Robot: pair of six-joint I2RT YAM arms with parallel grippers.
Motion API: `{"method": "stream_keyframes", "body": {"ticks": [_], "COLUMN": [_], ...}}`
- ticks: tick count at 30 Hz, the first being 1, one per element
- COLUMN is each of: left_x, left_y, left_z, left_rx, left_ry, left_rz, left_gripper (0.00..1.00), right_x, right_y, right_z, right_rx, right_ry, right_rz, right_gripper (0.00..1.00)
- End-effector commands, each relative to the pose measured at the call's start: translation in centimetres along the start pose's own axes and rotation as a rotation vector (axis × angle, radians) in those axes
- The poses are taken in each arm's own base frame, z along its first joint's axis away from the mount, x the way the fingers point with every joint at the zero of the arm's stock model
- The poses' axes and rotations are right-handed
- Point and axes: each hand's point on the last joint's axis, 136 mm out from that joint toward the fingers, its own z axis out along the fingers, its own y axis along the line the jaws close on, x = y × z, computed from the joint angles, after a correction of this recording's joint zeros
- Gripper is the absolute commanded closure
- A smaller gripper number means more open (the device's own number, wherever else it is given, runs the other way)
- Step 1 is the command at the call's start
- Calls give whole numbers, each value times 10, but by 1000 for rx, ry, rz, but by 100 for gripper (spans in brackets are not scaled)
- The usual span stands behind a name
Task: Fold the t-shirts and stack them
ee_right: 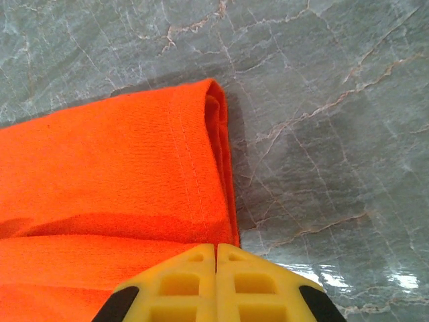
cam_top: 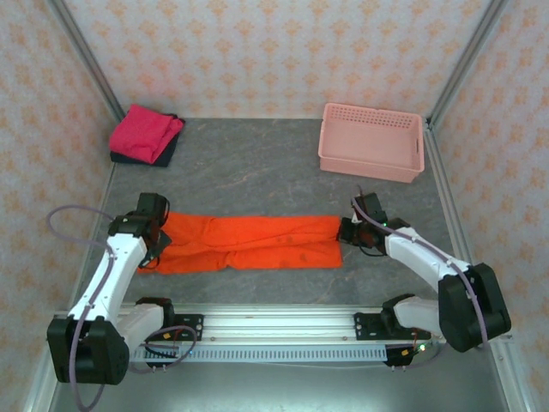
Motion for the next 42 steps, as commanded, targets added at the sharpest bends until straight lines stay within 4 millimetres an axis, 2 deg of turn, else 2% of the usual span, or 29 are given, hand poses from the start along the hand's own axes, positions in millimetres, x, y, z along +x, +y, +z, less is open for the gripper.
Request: {"method": "stream_keyframes", "body": {"ticks": [1,6,13,19,23,29,42], "left_x": [-8,-10,-2,-6,-7,-11,-17], "left_y": [-6,-9,-18,-12,-11,-13,-10], "left_z": [11,24,44,51,56,56,55], "left_rx": [-10,-42,-64,-124,-143,-142,-153], "left_ry": [-23,-22,30,16,22,17,5], "left_rz": [-47,-37,-11,4,6,0,2], "left_gripper": [100,100,98,98,97,97,97], "right_x": [7,12,18,23,25,18,36], "right_y": [0,2,9,-6,-12,0,-1], "right_z": [6,9,15,18,10,-15,-23], "right_rx": [-10,-25,-63,10,38,-39,-85], "right_ry": [26,52,93,102,85,5,19], "right_rz": [4,-2,-7,19,34,43,108], "right_gripper": [100,100,100,100,100,100,100]}}
